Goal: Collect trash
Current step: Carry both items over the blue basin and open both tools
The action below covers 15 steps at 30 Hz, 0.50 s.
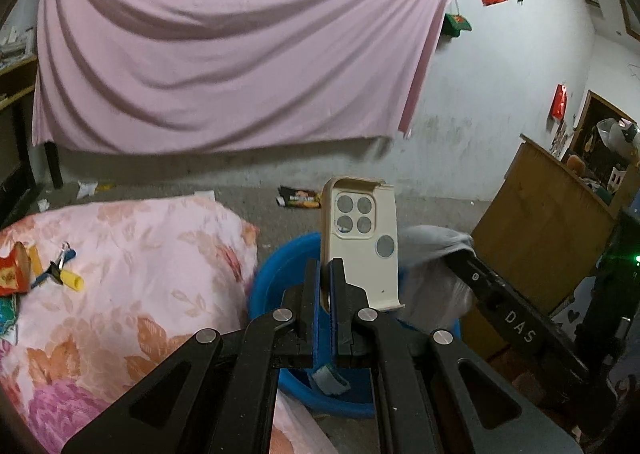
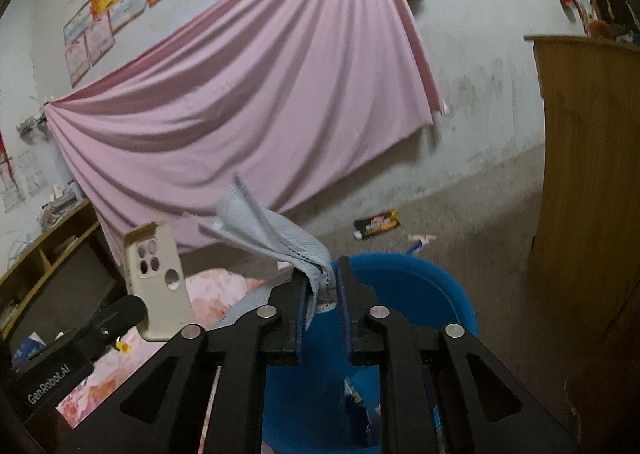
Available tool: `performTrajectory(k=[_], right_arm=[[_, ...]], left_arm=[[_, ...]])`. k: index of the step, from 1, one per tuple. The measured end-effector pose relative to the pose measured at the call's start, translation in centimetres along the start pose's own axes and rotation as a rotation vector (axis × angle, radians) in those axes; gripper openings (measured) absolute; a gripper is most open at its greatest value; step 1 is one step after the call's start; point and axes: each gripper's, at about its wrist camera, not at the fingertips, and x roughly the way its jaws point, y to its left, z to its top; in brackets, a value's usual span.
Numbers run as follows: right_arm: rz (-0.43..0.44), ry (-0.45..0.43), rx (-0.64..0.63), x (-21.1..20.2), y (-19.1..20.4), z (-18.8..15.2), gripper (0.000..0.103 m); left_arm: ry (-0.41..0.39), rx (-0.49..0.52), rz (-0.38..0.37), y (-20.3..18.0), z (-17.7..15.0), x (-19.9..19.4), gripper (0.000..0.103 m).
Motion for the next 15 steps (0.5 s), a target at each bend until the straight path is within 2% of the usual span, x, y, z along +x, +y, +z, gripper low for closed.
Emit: performTrajectory(k=[1, 8, 11, 15], right_arm=[[0.005, 0.011, 0.008, 0.17, -0.13, -0.06, 0.031], [0.007, 0.044, 0.04, 0.52, -0.76, -0.07, 0.032], [0.006, 0.045, 0.043, 0.5, -0.9, 0.02, 0.037], [0.008, 0.042, 0.041, 0.44, -0.88, 0.11, 0.042]], left_arm=[[0.011, -0.003, -0.001, 0.06, 0.0, 0.16, 0.002], [0.043, -0.009, -0.001, 0.16, -0.09, 0.57, 0.004], [0.046, -0.008, 0.001, 0.2, -0.2, 0.6, 0.006], [0.026, -0.024, -0.004, 0.58, -0.18, 0.31, 0.021]])
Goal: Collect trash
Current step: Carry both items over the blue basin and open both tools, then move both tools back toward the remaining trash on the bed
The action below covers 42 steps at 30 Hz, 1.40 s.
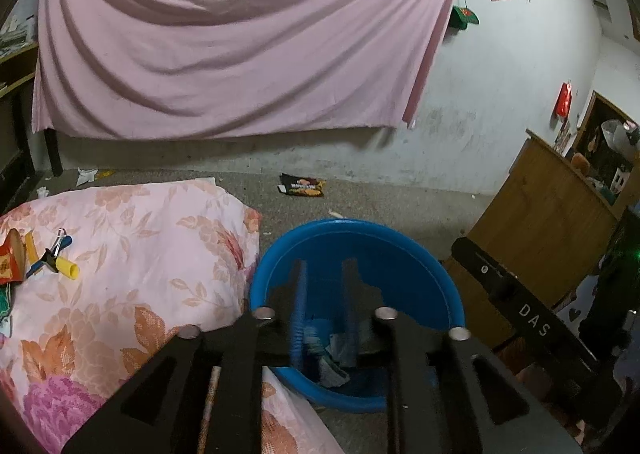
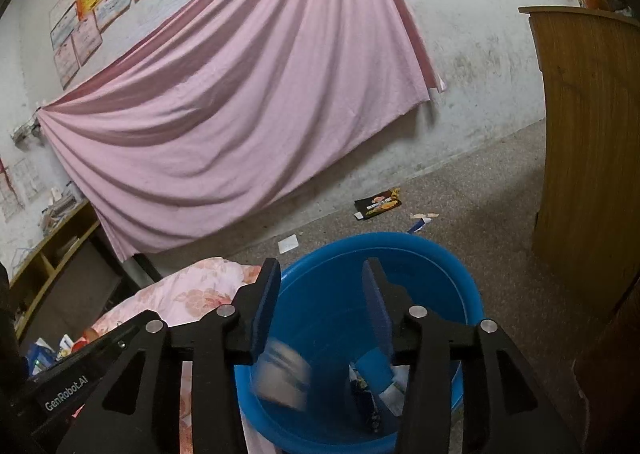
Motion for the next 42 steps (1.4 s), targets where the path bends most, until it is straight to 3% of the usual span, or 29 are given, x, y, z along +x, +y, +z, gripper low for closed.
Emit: performTrajectory(k=[6, 9, 14, 16, 18, 21, 22, 27, 35, 42], right_arm=[[-0.007, -0.025, -0.025, -0.2, 0.5, 0.0, 0.045], [-0.002, -0.059, -0.04, -0.8, 1.0, 0.2, 0.045], [0.012, -0.132, -0.077, -1.8, 2.6, 0.6, 0.049], [0.024, -0.17, -0.088, -2.2, 3.4, 0.8, 0.066], [0.049, -0.211, -0.097, -2.7, 4.4, 0.9, 0.073], [0.069, -0.255, -0.122, -3.1, 6.2, 0.9, 0.078], [0.071, -0.266, -0.128, -3.1, 6.8, 0.9, 0.084], [0.1, -0.337, -0.167, -3.3, 10.1, 0.3, 0.103], [0.188, -0.435, -0.256, -3.9, 15.4, -1.7, 0.103], [0.259, -0.506, -0.335, -4.4, 19.6, -3.8, 0.103]], left_arm=[[-0.074, -0.008, 0.033, 1.2, 0.5, -2.1, 0.024], [-0.115, -0.011, 0.056, 1.9, 0.6, -3.4, 0.036], [-0.202, -0.011, 0.114, 3.8, 0.9, -6.5, 0.041], [-0.234, -0.009, 0.143, 4.6, 1.0, -7.8, 0.055], [-0.277, -0.014, 0.171, 5.8, 0.9, -9.3, 0.065], [-0.344, -0.029, 0.211, 7.6, 0.7, -11.4, 0.096], [-0.388, -0.04, 0.246, 8.4, 0.5, -12.6, 0.1], [-0.496, -0.048, 0.328, 11.6, -0.5, -15.7, 0.101], [-0.578, -0.067, 0.432, 16.5, -2.9, -19.8, 0.101], [-0.582, -0.091, 0.513, 20.4, -5.7, -22.1, 0.101]])
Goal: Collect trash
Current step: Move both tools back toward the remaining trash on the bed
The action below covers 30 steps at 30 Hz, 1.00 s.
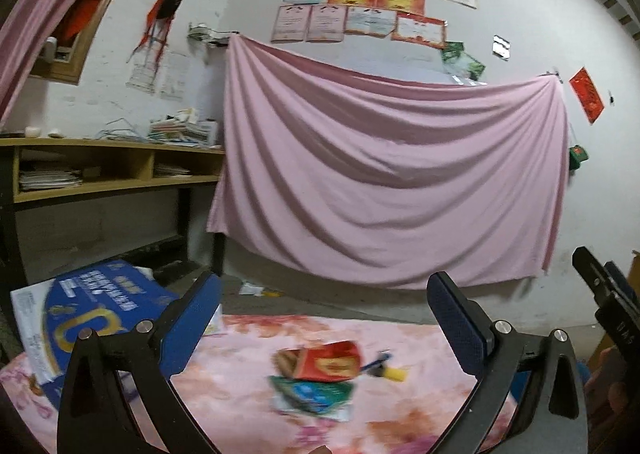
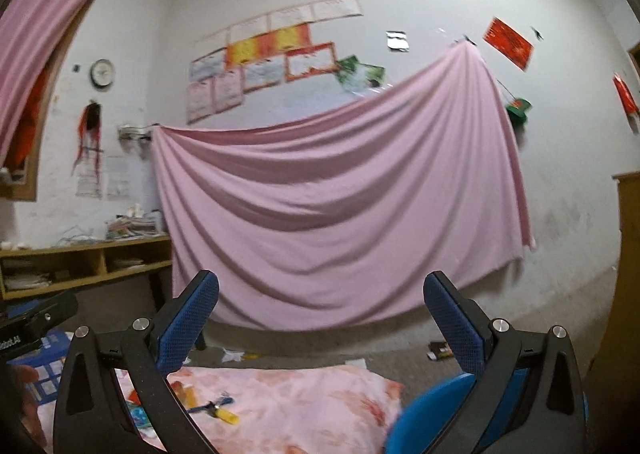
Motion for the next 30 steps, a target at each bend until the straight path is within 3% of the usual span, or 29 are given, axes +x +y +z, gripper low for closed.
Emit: performTrajectory(k=[6, 11, 20, 23, 25, 27, 30], right_arm=[[0.058, 0.043, -0.079, 1.6, 3.8, -1.4, 0.103], [0.1, 0.118, -0.124, 3.2, 5.7, -2.8, 0.103], [0.127, 0.258, -0.139, 5.4, 6.7, -5.2, 0.103], [0.139, 0.33, -0.117, 6.7, 6.4, -5.7, 0.103], [0.143, 0.381, -0.095, 7.6, 6.2, -6.0, 0.103], [0.15, 0.44, -0.07, 8.6, 6.0, -6.6, 0.102], [0.165, 0.509, -0.057, 9.7, 6.0, -7.4, 0.092]], left_arm=[[0.07, -0.021, 0.028, 3.1, -1.7, 1.0, 0.101], [0.189, -0.015, 0.035, 4.6, -3.5, 2.4, 0.101], [0.401, -0.055, -0.031, 5.2, -5.4, 5.7, 0.1], [0.467, -0.084, -0.068, 5.5, -5.7, 7.2, 0.088], [0.524, -0.107, -0.087, 5.7, -6.1, 8.4, 0.068], [0.565, -0.125, -0.102, 5.9, -6.3, 9.4, 0.059], [0.627, -0.16, -0.134, 6.1, -7.1, 10.9, 0.047]])
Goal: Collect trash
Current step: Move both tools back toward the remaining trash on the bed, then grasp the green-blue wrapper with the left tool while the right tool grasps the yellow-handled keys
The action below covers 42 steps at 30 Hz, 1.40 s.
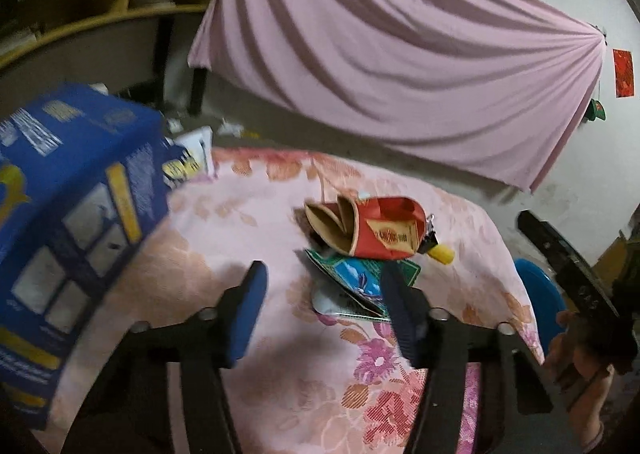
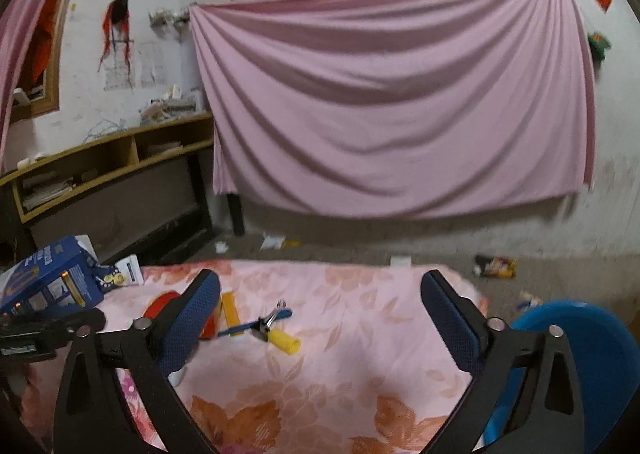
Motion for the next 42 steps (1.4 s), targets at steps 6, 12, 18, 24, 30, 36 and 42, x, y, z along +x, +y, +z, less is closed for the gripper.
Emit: performTrajectory(k=[6, 12, 18, 24, 30, 36, 42], right_arm=[[0.034, 0.154, -0.061, 2.8, 1.2, -0.4, 0.076], [0.06, 0.33, -0.067, 6.3, 1.2, -1.1, 0.061], [0.145, 0.502, 0.0, 9.1, 0.0, -2.4, 0.053], [0.157, 0.511, -0.012, 8.9, 0.1, -2.3, 0.03], [0.179, 0.514, -0.044, 8.8, 0.8, -2.4, 0.018], [0.172, 0.492, -0.069, 7.9, 1.1, -2.4, 0.016], [0.156, 0.445, -0.081, 6.2, 1.3, -2.4, 0.016]], left_arm=[[0.073, -0.037, -0.039, 0.4, 0.3, 1.6, 0.032], [0.1, -0.043, -0.043, 0.2, 0.7, 2.1, 0.02], [0.106, -0.041, -0.04, 0.2, 0.7, 2.1, 0.011], [0.085, -0.026, -0.044, -0.1, 0.5, 1.9, 0.004], [0.054, 0.006, -0.066, -0.6, 0.5, 1.3, 0.002], [-0.002, 0.055, -0.085, -1.3, 0.1, 0.0, 0.001], [-0.075, 0.13, -0.087, -2.7, -0.6, -1.7, 0.0]])
